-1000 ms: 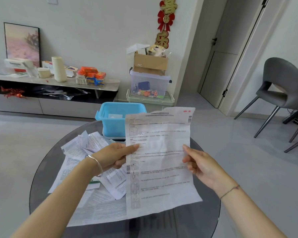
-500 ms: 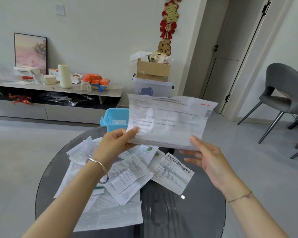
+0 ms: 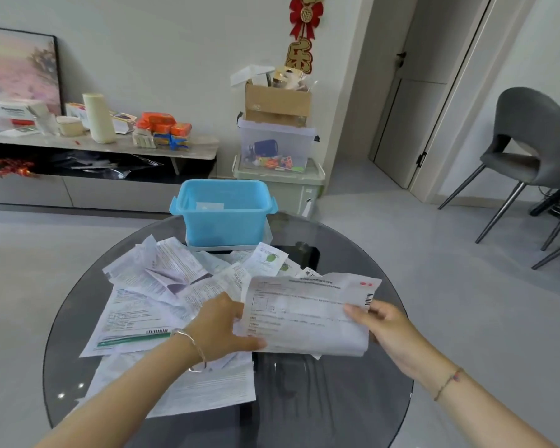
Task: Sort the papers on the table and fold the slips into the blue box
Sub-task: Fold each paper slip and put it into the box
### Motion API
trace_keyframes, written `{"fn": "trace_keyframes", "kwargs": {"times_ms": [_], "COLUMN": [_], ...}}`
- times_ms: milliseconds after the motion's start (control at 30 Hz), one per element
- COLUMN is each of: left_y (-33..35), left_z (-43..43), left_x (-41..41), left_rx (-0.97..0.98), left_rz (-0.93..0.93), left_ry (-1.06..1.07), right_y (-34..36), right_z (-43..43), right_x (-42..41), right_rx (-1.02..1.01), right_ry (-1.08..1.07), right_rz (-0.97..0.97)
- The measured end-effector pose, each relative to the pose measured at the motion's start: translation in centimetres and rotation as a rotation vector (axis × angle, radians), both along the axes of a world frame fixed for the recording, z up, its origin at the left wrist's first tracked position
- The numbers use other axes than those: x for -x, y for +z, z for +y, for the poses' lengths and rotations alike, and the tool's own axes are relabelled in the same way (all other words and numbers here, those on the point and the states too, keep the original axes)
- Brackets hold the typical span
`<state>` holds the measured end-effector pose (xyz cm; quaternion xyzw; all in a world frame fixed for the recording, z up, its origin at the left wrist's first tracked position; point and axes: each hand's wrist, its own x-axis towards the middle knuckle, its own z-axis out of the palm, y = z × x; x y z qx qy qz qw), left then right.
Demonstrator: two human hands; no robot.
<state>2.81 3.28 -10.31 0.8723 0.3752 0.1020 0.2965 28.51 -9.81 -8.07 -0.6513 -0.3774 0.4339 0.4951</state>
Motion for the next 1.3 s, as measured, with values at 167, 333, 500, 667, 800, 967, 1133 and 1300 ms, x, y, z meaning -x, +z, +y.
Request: {"fn": "trace_keyframes", "kwargs": {"times_ms": [167,333,500,667,800,967,1133,1300], "left_y": [1.1,1.1,-0.5,-0.6,-0.3,-0.5,-1.0,-1.4], "left_z": [-1.1,-1.0,0.0,-0.6,-1.1,-2.0,-2.5,-2.6], "left_x": [-0.5,-1.2,-1.2,-1.9,-2.3,-3.0,-2.5,-3.1], "left_rx": [0.097,0.234,0.094,-0.071,-0.149,-0.388,-0.267,-0.206], "left_rz": [-0.046,-0.122,-0.059,-0.041,0.022,0.029,0.226,0.28], "left_ry": [-0.027,0.077,0.147,0.184,0.212,0.101,-0.185,-0.185], "right_y": [-0.2,-0.7,-0.7,-0.9,-1.7,-2.3,-2.5,-2.4], "right_z": [-0.1,0.5,0.6,0.8,1.5,2.1,2.2,2.4], "right_x": [-0.5,0.1,0.2,0.3,0.7,0.7,0.7,0.6], "right_rx": [0.164,0.235,0.266,0.171,0.12,0.12,0.132,0.137], "right_ry": [0.119,0.165,0.189,0.133,0.006,-0.016,-0.092,-0.125], "right_rz": [-0.035,-0.256,-0.303,-0.251,-0.337,-0.422,-0.357,-0.281]}}
